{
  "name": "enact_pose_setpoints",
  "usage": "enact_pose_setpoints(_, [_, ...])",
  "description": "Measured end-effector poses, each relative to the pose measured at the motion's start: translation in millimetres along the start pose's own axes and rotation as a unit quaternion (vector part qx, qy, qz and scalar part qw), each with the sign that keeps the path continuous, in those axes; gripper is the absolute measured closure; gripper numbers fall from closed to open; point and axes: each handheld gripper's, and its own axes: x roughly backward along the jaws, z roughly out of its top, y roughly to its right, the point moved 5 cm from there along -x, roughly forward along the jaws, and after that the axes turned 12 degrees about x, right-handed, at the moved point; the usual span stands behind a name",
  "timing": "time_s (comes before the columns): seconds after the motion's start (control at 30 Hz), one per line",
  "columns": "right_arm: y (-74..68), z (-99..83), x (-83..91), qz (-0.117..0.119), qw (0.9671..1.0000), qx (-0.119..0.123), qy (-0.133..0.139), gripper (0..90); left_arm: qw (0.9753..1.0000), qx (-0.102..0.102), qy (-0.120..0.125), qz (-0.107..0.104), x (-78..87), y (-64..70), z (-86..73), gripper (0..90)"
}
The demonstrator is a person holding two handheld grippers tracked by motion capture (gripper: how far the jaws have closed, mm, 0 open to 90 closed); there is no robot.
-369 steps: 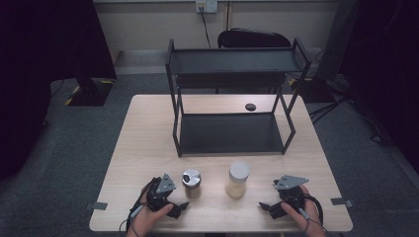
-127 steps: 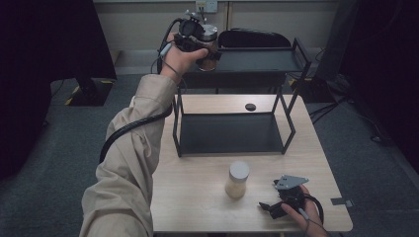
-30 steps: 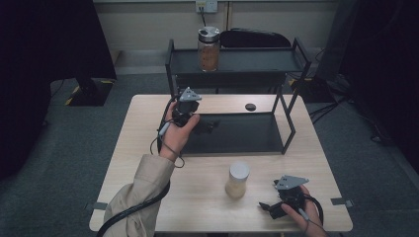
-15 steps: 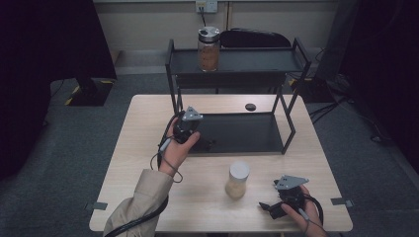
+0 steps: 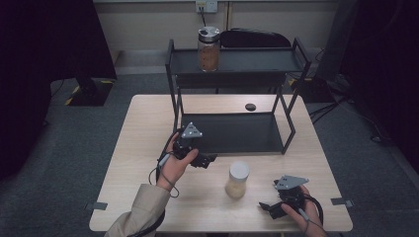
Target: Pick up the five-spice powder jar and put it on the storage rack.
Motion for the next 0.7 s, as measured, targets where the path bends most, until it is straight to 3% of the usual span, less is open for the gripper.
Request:
enact_pose_setpoints(0.37, [-0.1,0.0,0.0,0.0,1.0,0.0,0.0,0.0,0.9994,0.022,-0.014,-0.022,-4.0,-4.2,-33.9,1.8])
enact_pose_setpoints(0.7, [-0.3,0.0,0.0,-0.001,1.0,0.0,0.0,0.0,0.999,0.029,-0.022,-0.026,-4.2,-6.4,-60.9,1.8])
